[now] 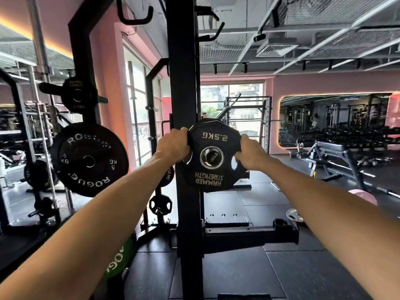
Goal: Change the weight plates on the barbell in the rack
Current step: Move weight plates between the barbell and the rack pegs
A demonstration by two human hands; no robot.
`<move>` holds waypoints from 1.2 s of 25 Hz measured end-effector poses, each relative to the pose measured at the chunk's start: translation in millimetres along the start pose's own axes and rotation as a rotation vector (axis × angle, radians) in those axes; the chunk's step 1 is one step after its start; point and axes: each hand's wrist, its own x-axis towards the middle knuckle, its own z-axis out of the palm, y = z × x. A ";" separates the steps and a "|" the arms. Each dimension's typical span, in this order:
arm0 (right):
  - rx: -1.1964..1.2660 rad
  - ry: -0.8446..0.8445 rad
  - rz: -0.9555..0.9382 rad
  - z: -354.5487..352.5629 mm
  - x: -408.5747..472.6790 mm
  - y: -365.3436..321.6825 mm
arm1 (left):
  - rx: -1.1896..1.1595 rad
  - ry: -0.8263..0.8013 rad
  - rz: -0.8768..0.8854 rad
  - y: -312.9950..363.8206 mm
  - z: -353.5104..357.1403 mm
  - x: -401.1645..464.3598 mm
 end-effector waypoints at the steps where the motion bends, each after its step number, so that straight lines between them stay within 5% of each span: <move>1: 0.004 0.000 -0.011 -6.7 -6.6 -9.1 | 0.003 0.006 -0.003 -3.0 -10.8 -5.7; 9: 0.029 -0.009 -0.105 -14.0 -36.3 -114.4 | 0.041 0.040 -0.013 -81.8 -82.9 -41.0; 22: 0.083 -0.034 -0.172 80.3 -43.5 -370.8 | 0.038 0.018 0.033 -347.5 -179.4 -79.8; 30: 0.085 -0.058 -0.241 150.9 -2.7 -469.5 | 0.097 0.072 0.010 -478.7 -175.1 -58.5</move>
